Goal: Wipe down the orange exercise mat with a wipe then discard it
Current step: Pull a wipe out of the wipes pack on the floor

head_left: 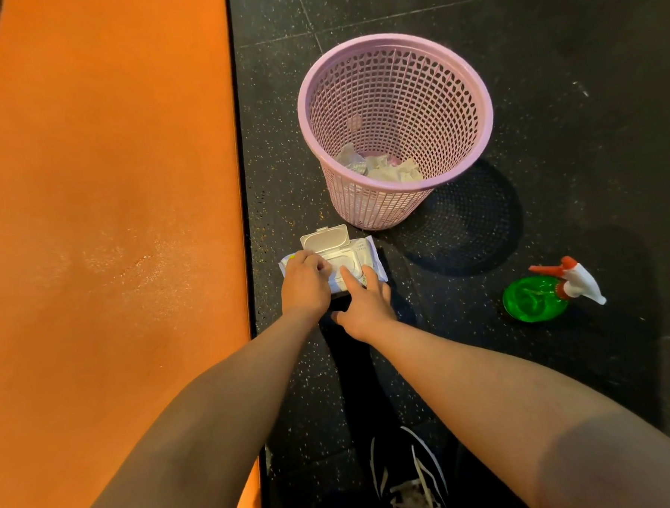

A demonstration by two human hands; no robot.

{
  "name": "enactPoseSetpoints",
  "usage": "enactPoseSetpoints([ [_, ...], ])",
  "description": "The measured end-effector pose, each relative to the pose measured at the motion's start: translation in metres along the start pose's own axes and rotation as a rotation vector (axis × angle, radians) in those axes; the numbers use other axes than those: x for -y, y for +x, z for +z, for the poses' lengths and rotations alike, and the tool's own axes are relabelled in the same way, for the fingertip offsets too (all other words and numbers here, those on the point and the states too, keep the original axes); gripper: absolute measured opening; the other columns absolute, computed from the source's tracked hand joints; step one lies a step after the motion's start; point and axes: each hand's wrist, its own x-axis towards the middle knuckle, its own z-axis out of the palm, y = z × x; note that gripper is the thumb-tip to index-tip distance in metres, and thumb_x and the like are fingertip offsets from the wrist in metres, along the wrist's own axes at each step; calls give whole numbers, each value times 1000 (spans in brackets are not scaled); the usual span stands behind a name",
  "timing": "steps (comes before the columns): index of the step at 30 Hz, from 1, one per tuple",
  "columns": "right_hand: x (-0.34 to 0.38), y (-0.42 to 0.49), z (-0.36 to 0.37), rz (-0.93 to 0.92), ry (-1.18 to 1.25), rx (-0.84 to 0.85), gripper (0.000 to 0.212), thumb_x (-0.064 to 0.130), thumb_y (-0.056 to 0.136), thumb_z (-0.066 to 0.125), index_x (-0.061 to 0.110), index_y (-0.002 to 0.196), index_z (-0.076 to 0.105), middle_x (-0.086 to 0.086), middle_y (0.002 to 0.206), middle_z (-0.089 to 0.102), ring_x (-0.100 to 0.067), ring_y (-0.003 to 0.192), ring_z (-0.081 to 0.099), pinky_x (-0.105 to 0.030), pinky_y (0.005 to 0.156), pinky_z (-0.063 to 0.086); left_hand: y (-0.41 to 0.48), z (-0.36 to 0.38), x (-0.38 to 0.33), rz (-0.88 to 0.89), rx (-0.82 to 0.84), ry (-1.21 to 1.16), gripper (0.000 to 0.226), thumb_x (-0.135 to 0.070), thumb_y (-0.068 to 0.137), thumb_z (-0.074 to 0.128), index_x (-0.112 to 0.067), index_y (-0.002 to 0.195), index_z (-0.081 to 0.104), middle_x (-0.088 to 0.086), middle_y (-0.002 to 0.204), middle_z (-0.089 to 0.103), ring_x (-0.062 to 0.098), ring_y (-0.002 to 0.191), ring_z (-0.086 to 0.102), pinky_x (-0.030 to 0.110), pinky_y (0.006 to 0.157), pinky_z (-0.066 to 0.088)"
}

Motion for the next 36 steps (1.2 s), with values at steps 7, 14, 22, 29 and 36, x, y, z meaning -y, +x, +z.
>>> enactPoseSetpoints([
  [7, 5, -3, -3, 13, -55, 11, 90, 31, 97, 65, 44, 159, 1, 4, 166, -15, -31, 150, 3, -53, 116, 34, -3, -7, 1, -24, 15, -140, 15, -13, 99, 52, -12, 88, 61, -2, 99, 58, 14, 93, 52, 28, 80, 41],
  [14, 11, -5, -2, 34, -58, 34, 94, 25, 96, 64, 45, 158, -3, 2, 165, -20, -33, 151, -4, -56, 118, 31, -17, -27, -9, -147, 19, -296, 14, -22, 106, 45, -18, 98, 56, -3, 97, 62, 13, 87, 56, 24, 70, 35],
  [22, 15, -6, -4, 50, -66, 70, 95, 23, 96, 62, 45, 158, -6, 1, 166, -23, -35, 152, -11, -59, 119, 26, -23, -39, -6, -209, -19, -351, 18, -25, 106, 43, -12, 104, 55, -4, 93, 59, 10, 79, 54, 12, 61, 38],
  [29, 15, -6, 1, 52, -2, 22, 96, 23, 93, 65, 47, 158, -2, 4, 166, -23, -34, 153, -15, -53, 119, 29, -29, -50, 11, -195, 100, -356, 15, -32, 90, 72, -23, 100, 67, -4, 84, 61, 13, 74, 55, 30, 65, 43],
  [36, 13, -7, 8, 33, -45, 7, 98, 27, 93, 67, 49, 157, -4, 3, 165, -26, -35, 153, -18, -56, 120, 27, -25, -56, 11, -195, 237, -53, 25, -13, 93, 56, -13, 110, 74, 4, 104, 67, 21, 94, 61, 26, 72, 43],
])
